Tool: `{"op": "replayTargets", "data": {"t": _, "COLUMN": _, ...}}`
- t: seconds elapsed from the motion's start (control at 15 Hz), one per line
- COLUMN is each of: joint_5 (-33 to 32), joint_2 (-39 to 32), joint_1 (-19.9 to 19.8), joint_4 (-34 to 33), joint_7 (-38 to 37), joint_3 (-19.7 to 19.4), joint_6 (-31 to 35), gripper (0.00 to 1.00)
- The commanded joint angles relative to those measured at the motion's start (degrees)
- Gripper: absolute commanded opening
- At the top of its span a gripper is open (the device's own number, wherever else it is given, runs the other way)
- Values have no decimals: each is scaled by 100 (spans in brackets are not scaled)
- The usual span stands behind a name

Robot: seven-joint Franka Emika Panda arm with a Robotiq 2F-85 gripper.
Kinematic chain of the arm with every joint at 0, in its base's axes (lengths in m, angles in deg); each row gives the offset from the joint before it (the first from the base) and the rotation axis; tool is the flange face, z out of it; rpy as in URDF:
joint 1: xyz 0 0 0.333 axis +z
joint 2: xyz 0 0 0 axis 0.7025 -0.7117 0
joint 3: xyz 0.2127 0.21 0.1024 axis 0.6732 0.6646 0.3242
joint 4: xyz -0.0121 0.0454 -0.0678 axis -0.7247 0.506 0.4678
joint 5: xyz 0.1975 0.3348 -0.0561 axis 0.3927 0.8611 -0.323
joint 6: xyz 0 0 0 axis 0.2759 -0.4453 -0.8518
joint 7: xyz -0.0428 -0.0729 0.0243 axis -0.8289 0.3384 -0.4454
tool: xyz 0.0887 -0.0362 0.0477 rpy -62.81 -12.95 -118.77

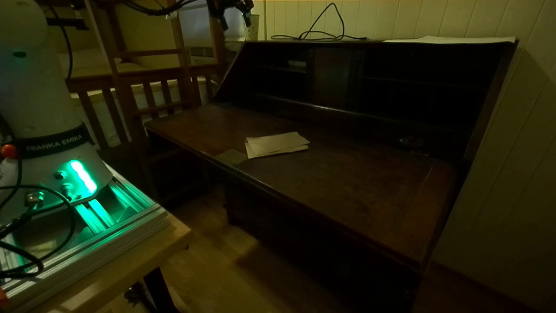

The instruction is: Put the pliers inside the white cup.

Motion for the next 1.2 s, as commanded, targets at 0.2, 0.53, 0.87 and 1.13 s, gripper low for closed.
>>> {"op": "replayTargets", "data": {"t": 0.2, "joint_5": -69, "joint_2": -771, "joint_1": 99, "joint_4": -224, "joint_7": 18, "joint_3": 43, "joint_6": 1518, "gripper": 100}}
{"op": "replayTargets", "data": {"t": 0.53, "joint_5": 482, "joint_2": -2234, "joint_1": 438, "joint_4": -1052, "joint_7": 456, "joint_3": 60, "joint_6": 2651, "gripper": 100}}
{"op": "replayTargets", "data": {"t": 0.87, "joint_5": 168, "joint_2": -2773, "joint_1": 265, "joint_4": -1455, "joint_7": 138, "joint_3": 296, "joint_6": 2513, "gripper": 100}}
{"op": "replayTargets", "data": {"t": 1.13, "joint_5": 142, "joint_2": -3185, "joint_1": 250, "joint_4": -1910, "joint_7": 101, "joint_3": 327, "joint_6": 2382, "gripper": 100}}
